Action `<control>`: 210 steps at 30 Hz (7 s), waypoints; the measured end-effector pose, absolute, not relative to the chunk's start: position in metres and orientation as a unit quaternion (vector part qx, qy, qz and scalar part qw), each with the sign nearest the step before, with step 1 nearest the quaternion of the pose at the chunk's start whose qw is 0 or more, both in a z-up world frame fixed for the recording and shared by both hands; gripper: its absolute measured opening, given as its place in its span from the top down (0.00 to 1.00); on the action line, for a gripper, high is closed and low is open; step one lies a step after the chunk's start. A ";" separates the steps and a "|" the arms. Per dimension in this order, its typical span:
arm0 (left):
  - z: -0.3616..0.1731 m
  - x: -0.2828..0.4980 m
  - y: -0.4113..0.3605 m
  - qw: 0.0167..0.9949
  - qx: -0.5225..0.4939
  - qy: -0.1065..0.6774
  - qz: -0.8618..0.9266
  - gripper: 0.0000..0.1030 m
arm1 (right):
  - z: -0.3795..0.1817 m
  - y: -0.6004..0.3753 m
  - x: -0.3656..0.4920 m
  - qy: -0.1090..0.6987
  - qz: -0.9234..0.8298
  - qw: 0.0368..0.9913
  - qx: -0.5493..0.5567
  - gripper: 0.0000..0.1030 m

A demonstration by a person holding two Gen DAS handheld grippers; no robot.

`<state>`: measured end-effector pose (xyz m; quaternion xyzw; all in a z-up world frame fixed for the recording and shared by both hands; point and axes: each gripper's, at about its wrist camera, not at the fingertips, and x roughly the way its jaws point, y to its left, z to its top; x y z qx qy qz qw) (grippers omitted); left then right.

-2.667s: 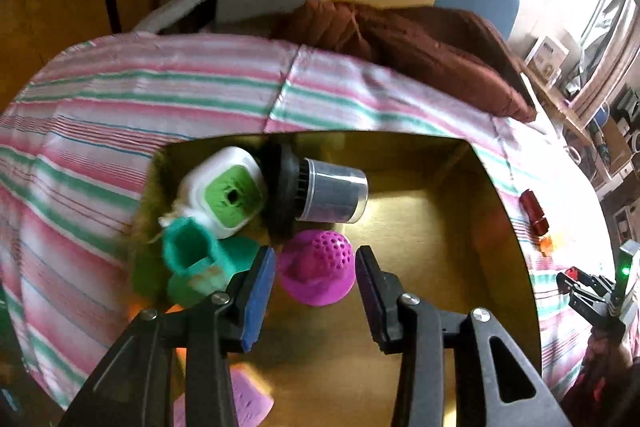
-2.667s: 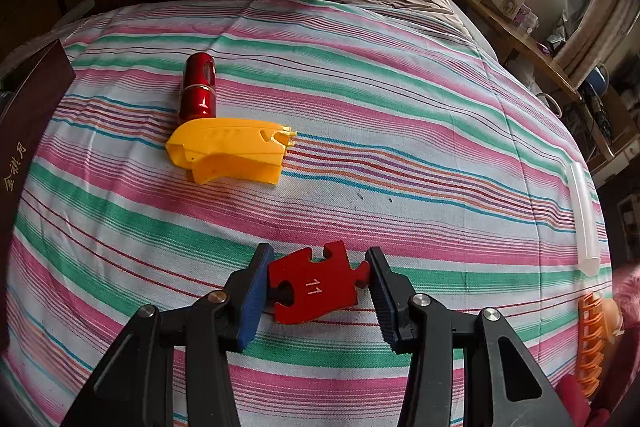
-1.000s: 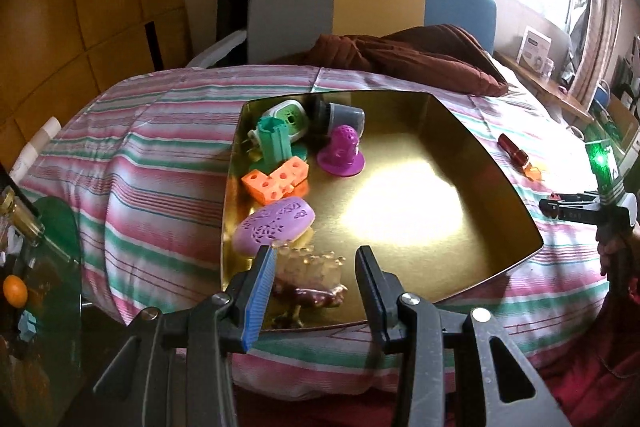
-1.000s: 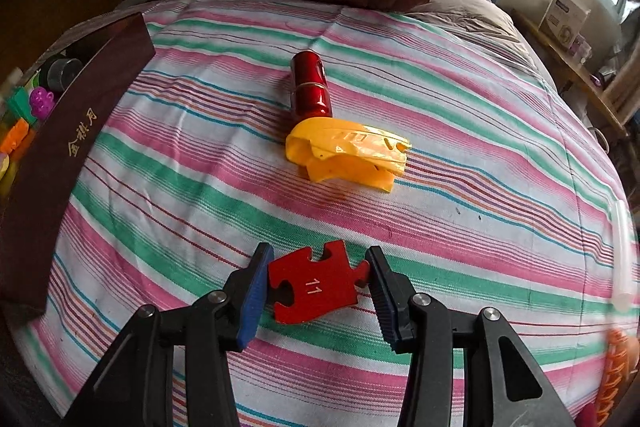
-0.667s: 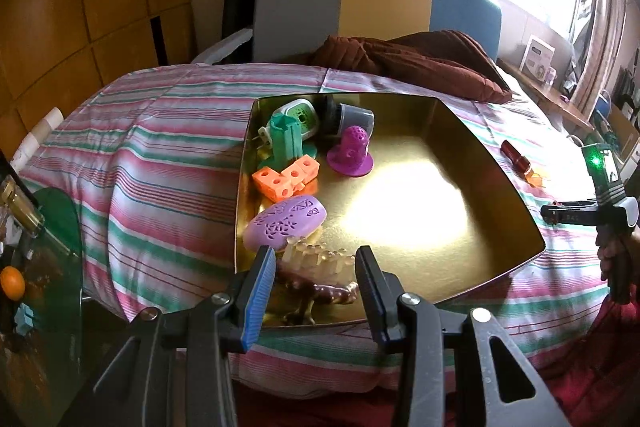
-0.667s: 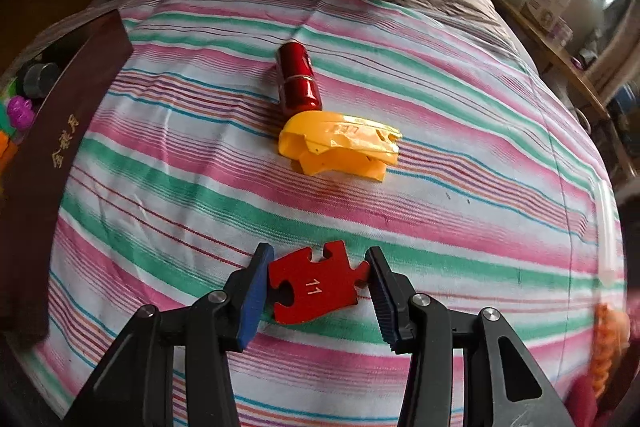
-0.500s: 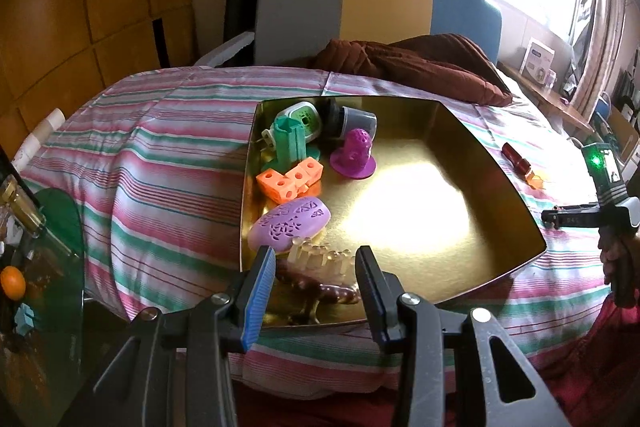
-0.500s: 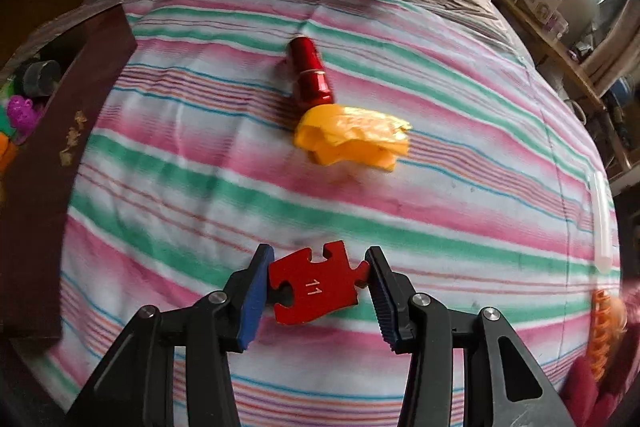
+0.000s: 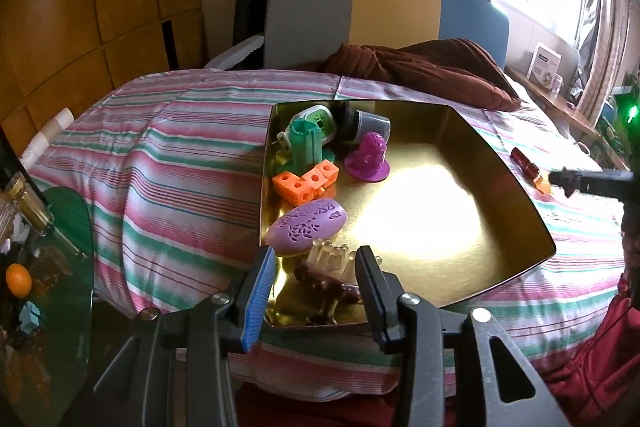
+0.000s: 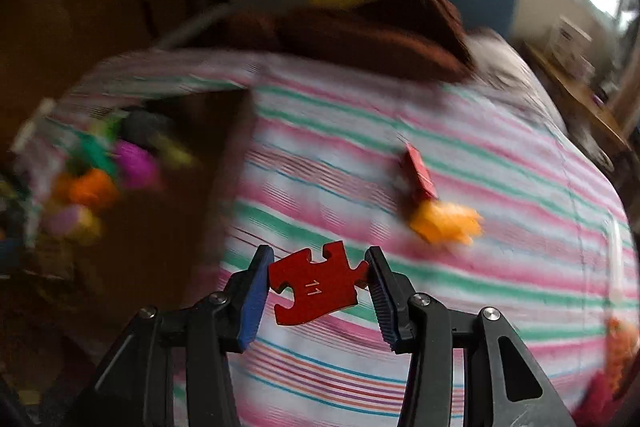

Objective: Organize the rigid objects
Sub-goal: 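Lower the red puzzle piece into the tray and open the right gripper, then move both grippers back toward the red cylinder and yellow piece, then grasp the red cylinder with the left gripper while the right grasps the yellow piece, then carry the red cylinder into the tray and release it with the left gripper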

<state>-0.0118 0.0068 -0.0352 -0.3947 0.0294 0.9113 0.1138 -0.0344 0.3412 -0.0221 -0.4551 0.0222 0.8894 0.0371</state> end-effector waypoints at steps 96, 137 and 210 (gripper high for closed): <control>0.009 -0.017 0.180 0.268 -0.373 0.134 0.878 0.59 | -0.055 0.548 -0.003 0.261 0.851 0.269 -0.368 0.21; -0.103 -0.170 0.409 0.301 -0.543 0.073 0.781 0.77 | -0.065 0.560 -0.001 0.318 0.822 0.261 -0.395 0.20; -0.014 -0.008 0.073 0.203 -0.405 0.027 0.891 0.77 | -0.106 0.423 -0.059 0.046 0.856 0.121 -0.500 0.35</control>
